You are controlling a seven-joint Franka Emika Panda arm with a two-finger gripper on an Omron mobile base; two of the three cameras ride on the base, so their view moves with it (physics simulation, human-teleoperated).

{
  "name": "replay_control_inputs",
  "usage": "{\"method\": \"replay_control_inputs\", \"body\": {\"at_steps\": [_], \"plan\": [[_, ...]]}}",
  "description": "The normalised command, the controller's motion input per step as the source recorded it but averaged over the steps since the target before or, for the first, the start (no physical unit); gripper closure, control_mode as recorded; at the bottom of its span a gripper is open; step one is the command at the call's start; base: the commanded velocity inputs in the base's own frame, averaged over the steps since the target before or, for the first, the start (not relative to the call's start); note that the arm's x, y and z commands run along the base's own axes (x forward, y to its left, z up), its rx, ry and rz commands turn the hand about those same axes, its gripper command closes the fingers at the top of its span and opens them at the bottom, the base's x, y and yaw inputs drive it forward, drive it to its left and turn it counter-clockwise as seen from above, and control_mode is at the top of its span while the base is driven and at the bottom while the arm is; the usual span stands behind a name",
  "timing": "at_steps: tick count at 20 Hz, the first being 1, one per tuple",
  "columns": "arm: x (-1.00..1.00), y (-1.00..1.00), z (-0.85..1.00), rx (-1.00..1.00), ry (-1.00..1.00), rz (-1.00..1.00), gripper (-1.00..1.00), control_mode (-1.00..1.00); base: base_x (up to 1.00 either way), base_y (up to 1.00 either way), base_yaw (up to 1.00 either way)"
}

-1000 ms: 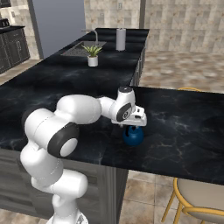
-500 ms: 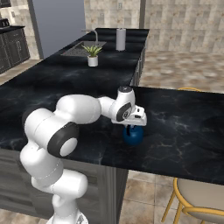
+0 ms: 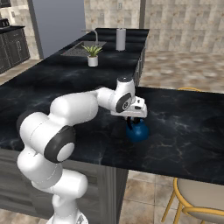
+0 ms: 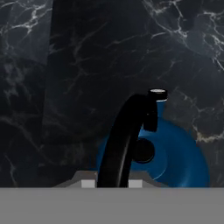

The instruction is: Pick the kettle and cup and place them in the sink. Then turn on the water.

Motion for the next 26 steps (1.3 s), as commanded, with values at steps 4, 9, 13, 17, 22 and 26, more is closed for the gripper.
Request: {"method": "replay_control_inputs", "body": {"at_steps": [4,9,13,17,22,26], "plan": [[-0.04,0.0,0.47,0.0,0.0,0.01,1.0,-1.0,0.0,0.0,0.0],[-0.04,0.0,0.43,0.0,0.0,0.0,1.0,-1.0,0.0,0.0,0.0],[0.0,0.0,0.5,0.0,0.0,0.0,1.0,-1.0,0.0,0.0,0.0],[-0.06,0.0,0.46,0.0,0.0,0.0,1.0,-1.0,0.0,0.0,0.0],[-0.1,-0.01,0.39,0.0,0.0,0.0,1.0,-1.0,0.0,0.0,0.0],[-0.09,0.0,0.33,0.0,0.0,0.0,1.0,-1.0,0.0,0.0,0.0]]}}
